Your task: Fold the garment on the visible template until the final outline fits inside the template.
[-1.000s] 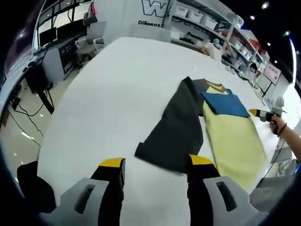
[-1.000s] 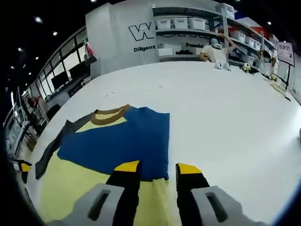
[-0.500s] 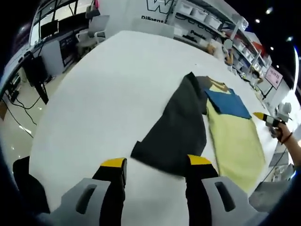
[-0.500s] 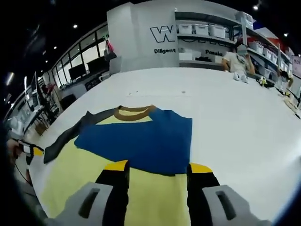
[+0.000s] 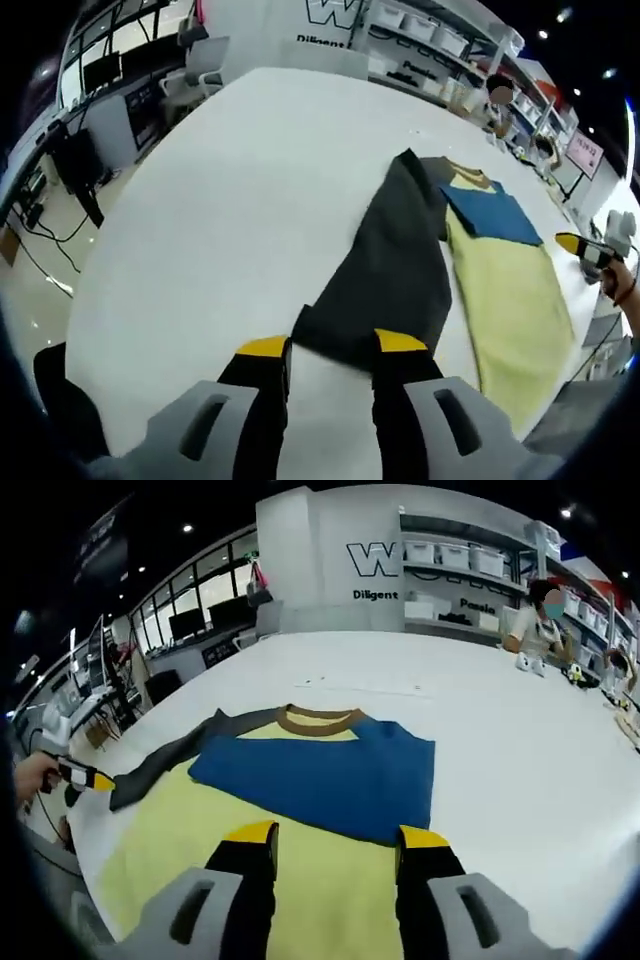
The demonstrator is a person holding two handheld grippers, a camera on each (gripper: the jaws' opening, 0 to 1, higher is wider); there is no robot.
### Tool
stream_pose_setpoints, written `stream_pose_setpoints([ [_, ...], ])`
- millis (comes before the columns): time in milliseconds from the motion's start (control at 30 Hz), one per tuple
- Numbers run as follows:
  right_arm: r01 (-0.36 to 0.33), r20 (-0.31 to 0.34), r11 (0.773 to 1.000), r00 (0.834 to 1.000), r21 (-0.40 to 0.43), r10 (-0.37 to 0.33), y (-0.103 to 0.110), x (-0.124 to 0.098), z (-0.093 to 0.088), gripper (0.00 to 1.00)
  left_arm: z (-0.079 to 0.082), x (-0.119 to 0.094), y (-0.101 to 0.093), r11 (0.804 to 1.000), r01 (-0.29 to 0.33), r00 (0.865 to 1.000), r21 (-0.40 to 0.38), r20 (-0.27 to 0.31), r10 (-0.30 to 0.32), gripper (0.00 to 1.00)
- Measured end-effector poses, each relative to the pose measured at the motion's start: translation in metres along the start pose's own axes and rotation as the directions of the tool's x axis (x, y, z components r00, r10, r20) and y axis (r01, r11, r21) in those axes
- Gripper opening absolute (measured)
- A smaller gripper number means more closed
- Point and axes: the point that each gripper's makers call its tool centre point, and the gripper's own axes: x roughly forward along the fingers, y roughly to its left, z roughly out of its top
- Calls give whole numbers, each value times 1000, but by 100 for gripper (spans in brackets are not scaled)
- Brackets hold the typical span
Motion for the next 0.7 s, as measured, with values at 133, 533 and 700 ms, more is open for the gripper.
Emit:
stream_pose_setpoints([
  [133,-24,-2,999,1000,-24,24,14,-2,-1,42,-5,1,5,999,-24,1000,21,-18,24,3],
  [533,-135,-17,987,991,-91,134,70,-7,-7,41,2,-7,-1,1000,7,1000,27,13,-7,1],
  [700,-220,-17,969,975,-114,220,114,-8,-8,42,11,-16,-10,999,27,999,21,44,-28,1],
])
